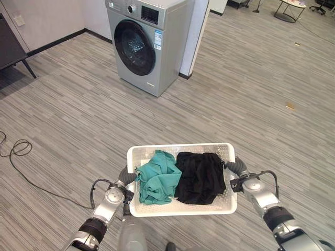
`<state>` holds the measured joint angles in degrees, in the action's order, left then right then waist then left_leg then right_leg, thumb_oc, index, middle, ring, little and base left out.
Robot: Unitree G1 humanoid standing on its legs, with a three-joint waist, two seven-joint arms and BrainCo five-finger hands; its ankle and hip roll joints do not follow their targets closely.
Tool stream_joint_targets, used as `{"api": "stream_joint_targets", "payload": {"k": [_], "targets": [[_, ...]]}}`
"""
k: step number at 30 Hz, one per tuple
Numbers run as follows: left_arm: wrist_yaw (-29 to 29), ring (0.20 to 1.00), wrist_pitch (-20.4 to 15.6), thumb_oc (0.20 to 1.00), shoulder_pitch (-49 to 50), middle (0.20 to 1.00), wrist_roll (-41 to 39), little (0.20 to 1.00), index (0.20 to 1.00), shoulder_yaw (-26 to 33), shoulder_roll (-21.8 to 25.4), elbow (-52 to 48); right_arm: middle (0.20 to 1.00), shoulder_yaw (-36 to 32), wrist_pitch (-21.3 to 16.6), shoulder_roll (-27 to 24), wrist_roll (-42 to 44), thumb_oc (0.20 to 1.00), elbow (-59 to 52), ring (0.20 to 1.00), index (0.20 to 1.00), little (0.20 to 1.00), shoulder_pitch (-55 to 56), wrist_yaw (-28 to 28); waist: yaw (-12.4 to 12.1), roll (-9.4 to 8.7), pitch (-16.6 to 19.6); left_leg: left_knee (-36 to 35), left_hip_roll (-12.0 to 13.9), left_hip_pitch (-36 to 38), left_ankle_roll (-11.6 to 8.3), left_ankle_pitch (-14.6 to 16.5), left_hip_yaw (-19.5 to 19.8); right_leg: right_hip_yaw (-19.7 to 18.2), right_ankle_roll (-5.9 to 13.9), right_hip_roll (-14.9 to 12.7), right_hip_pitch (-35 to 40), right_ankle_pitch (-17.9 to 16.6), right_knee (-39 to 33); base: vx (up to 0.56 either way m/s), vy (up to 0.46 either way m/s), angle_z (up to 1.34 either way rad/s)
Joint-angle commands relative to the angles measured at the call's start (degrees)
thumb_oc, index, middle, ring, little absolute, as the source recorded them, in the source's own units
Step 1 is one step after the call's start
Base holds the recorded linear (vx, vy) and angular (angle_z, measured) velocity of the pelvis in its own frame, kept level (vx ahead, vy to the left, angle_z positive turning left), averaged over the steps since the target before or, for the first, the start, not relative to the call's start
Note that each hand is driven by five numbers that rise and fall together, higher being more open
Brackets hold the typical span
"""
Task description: Grab the laundry basket,head to the washer,open it,put in the laundry and shut it.
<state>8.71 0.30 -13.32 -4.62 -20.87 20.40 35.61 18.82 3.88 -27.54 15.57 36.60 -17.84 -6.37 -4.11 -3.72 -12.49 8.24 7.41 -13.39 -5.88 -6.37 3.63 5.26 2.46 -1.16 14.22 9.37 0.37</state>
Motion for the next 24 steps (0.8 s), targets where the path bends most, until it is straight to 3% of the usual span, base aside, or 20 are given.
{"api": "stream_joint_targets", "payload": {"k": [1, 2, 3, 4, 6, 7, 10, 12, 14, 18, 20, 22, 24], "targets": [[0.4, 0.200, -3.0, 0.200, -2.5, 0.200, 0.5, 0.200, 0.200, -1.9, 1.2, -5.6, 0.200, 0.5, -5.5, 2.7, 2.1, 0.200, -6.9, 0.200, 0.200, 0.200, -2.0, 4.1, -2.2, 0.00, 5.6, 9.0, -3.8, -1.5, 3.95, 9.5, -1.9, -2.2, 4.50, -9.5, -6.0, -2.9, 16.9, 0.43, 0.618, 0.04], [0.2, 0.200, -2.6, 0.200, -2.8, 0.200, 1.3, 0.200, 0.200, -2.2, 1.9, -6.0, 0.200, 0.4, -5.2, 3.5, 1.4, 0.200, -5.4, 0.200, 0.200, 0.200, -2.5, 4.1, -1.9, 0.52, 5.5, 9.2, -5.7, 0.7, 6.59, 11.4, -3.6, -2.4, 4.37, -11.9, -10.1, -10.8, 26.7, 0.33, 0.499, -0.06], [0.2, 0.200, -2.6, 0.200, -2.8, 0.200, 1.3, 0.200, 0.200, -2.2, 1.9, -6.0, 0.200, 0.4, -5.2, 3.5, 1.4, 0.200, -5.4, 0.200, 0.200, 0.200, -2.5, 4.1, -1.9, 0.56, 5.7, 8.9, -5.7, 0.6, 6.61, 11.2, -3.7, -2.5, 4.36, -11.8, -10.4, -10.9, 26.7, 0.40, 0.610, -0.04], [0.0, 0.200, -2.3, 0.200, -3.0, 0.200, 2.1, 0.200, 0.200, -2.7, 2.5, -5.9, 0.200, 0.2, -5.1, 4.4, 1.2, 0.200, -4.3, 0.200, 0.200, 0.200, -2.6, 3.9, -1.2, 1.43, 5.3, 7.6, -6.4, 3.7, 8.03, 12.1, -4.5, -1.4, 4.12, -11.8, -13.3, -13.4, 33.5, 0.20, 0.279, 0.01], [0.0, 0.200, -2.0, 0.200, -3.3, 0.200, 2.5, 0.200, 0.200, -2.9, 2.7, -5.6, 0.200, 0.3, -5.1, 4.9, 1.3, 0.200, -4.5, 0.200, 0.200, 0.200, -2.5, 4.0, -0.6, 1.96, 5.2, 6.5, -6.5, 5.7, 8.41, 12.5, -5.0, 0.1, 3.97, -11.7, -15.4, -13.5, 35.7, 0.30, 0.331, 0.18], [-0.2, 0.200, -1.9, 0.200, -3.5, 0.200, 2.4, 0.200, 0.200, -2.8, 2.8, -5.4, 0.200, 0.3, -5.0, 5.2, 1.4, 0.200, -4.6, 0.200, 0.200, 0.200, -2.3, 4.1, 0.2, 2.11, 4.9, 4.4, -6.9, 8.6, 8.41, 12.5, -5.4, 2.0, 3.60, -11.0, -18.3, -11.6, 36.3, 0.37, 0.304, 0.10], [-0.4, 0.200, -2.1, 0.200, -3.3, 0.200, 2.7, 0.200, 0.200, -2.9, 3.0, -5.4, 0.200, 0.3, -4.9, 5.3, 1.8, 0.200, -5.1, 0.200, 0.200, 0.200, -2.2, 4.5, 2.1, 2.39, 4.3, 0.6, -7.5, 13.2, 8.06, 12.9, -4.8, 7.1, 3.66, -8.4, -23.1, -8.6, 28.5, 0.33, 0.155, 0.02], [-0.3, 0.200, -2.1, 0.200, -3.1, 0.200, 3.0, 0.200, 0.200, -2.5, 2.7, -5.3, 0.200, 0.9, -5.0, 5.0, 2.3, 0.200, -4.8, 0.200, 0.200, 0.200, -2.7, 4.5, 3.2, 1.75, 3.8, -0.6, -9.0, 16.7, 8.11, 14.7, -3.9, 7.3, 3.75, -5.4, -25.9, -7.8, 19.1, 0.39, 0.043, 0.25], [0.2, 0.200, -2.2, 0.200, -3.6, 0.200, 3.6, 0.200, 0.200, -1.6, 1.8, -4.7, 0.200, 1.7, -4.9, 4.8, 2.3, 0.200, -4.1, 0.200, 0.200, 0.200, -3.6, 4.4, 4.5, 0.22, 3.5, -1.0, -11.1, 20.9, 7.87, 17.4, -1.9, 5.1, 5.48, -3.0, -29.3, -11.6, 4.2, 0.49, 0.013, 0.34], [0.9, 0.200, -2.4, 0.200, -4.9, 0.200, 3.7, 0.200, 0.200, -1.9, 0.6, -3.8, 0.200, 2.5, -4.7, 4.6, 1.8, 0.200, -4.0, 0.200, 0.200, 0.200, -4.5, 4.3, 5.3, 0.08, 3.3, 1.1, -11.6, 23.9, 7.62, 20.3, 0.0, 3.6, 6.52, -2.1, -30.8, -14.0, -0.4, 0.39, -0.014, 0.29], [0.6, 0.200, -2.3, 0.200, -4.7, 0.200, 4.2, 0.200, 0.200, -2.8, -0.5, -3.2, 0.200, 2.1, -4.5, 4.1, 1.9, 0.200, -4.6, 0.200, 0.200, 0.200, -2.9, 4.4, 5.8, -0.72, 4.9, 2.7, -12.1, 25.8, 7.12, 21.1, 1.8, -0.1, 5.17, -1.1, -29.1, -15.2, 2.3, 0.50, -0.066, 0.17], [0.5, 0.200, -2.6, 0.200, -3.7, 0.200, 3.6, 0.200, 0.200, -3.3, -1.5, -2.2, 0.200, 2.2, -4.4, 3.8, 2.0, 0.200, -4.7, 0.200, 0.200, 0.200, -1.9, 4.7, 6.1, -0.12, 6.5, 7.2, -10.5, 26.0, 5.11, 18.9, 1.6, 0.8, 3.83, 0.2, -27.2, -15.1, 4.4, 0.52, -0.135, 0.61], [0.1, 0.200, -2.3, 0.200, -3.7, 0.200, 2.6, 0.200, 0.200, -4.1, -2.7, -0.5, 0.200, 1.6, -4.2, 3.6, 2.6, 0.200, -5.2, 0.200, 0.200, 0.200, -0.2, 4.5, 7.3, 0.13, 7.0, 23.3, -7.1, 20.2, -0.02, 7.0, 0.5, 0.6, 1.51, 1.7, -24.1, -13.8, 5.6, 0.39, -0.196, 0.82]]}}
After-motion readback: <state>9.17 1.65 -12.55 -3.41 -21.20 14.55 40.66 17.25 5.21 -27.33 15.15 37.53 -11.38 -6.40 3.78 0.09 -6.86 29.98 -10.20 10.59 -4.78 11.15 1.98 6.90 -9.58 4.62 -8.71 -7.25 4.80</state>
